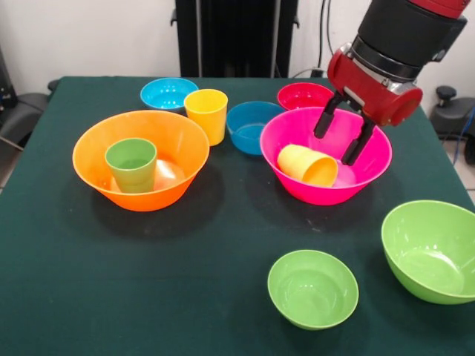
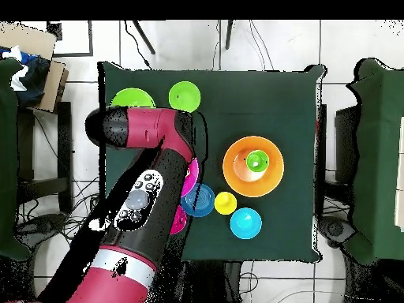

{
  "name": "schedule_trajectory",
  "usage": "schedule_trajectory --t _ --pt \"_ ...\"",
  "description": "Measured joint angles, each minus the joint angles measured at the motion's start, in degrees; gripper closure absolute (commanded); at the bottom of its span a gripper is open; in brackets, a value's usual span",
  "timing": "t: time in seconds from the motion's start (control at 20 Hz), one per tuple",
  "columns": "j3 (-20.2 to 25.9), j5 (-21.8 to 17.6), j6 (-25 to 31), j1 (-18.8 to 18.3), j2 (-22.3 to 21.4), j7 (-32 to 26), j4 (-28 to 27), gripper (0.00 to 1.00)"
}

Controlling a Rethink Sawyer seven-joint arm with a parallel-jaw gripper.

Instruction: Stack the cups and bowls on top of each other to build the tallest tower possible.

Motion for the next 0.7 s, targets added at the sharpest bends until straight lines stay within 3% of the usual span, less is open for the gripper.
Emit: schedule_trajectory --t 0.7 --pt "-3.9 5.0 0.0 0.9 5.0 0.4 -5.6 0.0"
